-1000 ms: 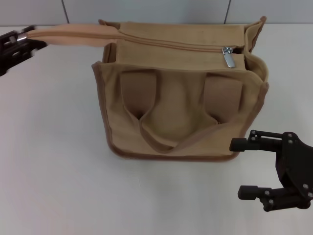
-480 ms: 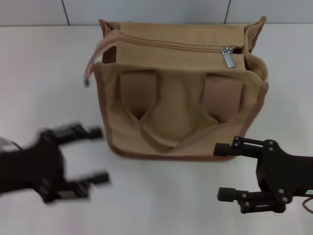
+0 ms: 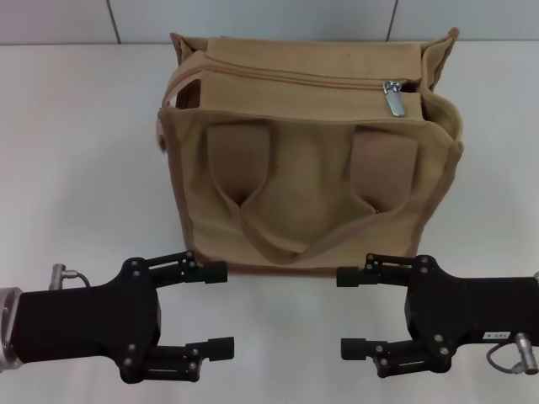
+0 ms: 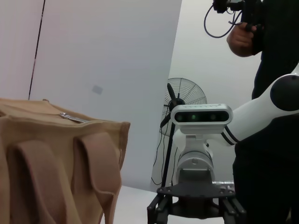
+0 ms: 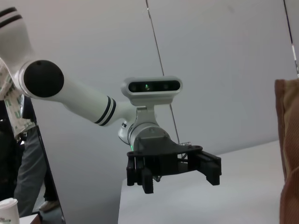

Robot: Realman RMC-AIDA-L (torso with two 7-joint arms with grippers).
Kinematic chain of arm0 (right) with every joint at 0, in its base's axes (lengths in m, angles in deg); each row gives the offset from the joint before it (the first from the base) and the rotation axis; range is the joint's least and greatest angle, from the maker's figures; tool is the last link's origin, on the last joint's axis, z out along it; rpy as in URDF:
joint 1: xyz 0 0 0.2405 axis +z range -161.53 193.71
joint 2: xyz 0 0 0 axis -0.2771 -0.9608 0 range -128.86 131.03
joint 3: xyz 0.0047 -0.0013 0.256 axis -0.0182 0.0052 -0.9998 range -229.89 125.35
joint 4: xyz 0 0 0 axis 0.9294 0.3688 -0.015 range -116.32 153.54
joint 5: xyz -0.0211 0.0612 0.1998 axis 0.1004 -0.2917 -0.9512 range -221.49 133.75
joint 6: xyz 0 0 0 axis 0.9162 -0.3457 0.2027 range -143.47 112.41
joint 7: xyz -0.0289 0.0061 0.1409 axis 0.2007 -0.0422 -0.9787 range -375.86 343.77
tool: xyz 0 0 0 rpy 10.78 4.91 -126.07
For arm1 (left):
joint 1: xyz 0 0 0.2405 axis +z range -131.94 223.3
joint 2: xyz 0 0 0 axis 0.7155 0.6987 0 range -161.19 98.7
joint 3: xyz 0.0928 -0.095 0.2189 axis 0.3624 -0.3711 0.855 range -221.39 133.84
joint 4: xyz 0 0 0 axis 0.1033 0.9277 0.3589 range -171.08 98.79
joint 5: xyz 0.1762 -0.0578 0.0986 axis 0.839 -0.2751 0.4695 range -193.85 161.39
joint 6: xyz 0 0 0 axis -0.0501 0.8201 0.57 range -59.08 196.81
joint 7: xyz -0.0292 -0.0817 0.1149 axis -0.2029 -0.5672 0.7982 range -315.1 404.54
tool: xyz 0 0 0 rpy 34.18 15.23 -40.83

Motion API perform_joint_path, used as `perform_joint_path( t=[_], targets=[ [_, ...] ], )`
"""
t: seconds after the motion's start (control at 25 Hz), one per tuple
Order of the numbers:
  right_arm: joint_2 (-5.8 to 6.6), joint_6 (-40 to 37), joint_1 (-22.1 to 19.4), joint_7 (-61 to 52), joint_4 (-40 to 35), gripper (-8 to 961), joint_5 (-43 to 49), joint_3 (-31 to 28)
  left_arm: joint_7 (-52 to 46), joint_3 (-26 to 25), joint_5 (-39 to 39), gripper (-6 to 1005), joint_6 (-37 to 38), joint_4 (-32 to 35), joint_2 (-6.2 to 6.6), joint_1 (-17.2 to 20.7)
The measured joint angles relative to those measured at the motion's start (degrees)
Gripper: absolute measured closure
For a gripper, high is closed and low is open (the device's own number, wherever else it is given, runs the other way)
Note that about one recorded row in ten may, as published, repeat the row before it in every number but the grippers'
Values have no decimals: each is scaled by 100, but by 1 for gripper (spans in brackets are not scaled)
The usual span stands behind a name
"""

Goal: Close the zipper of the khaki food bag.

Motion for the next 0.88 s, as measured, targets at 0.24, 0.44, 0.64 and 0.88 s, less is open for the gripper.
perform_joint_path(
  t=[0.24,0.44,0.64,0.88],
  targets=[
    [-3,159,114,59,63,153,0,48,4,-19,-1,187,-2,-31,21,27],
    [-6,321,270,123,249,154,0,100,-6,-13,-1,187,3,-31,47,42],
    [-6,362,318,126,249,154,-4,101,7,-7,-1,187,-4,-37,61,50],
    [-6,370,331,126,248,152,-49,71,13,12,-1,187,-20,-37,84,36]
  ],
)
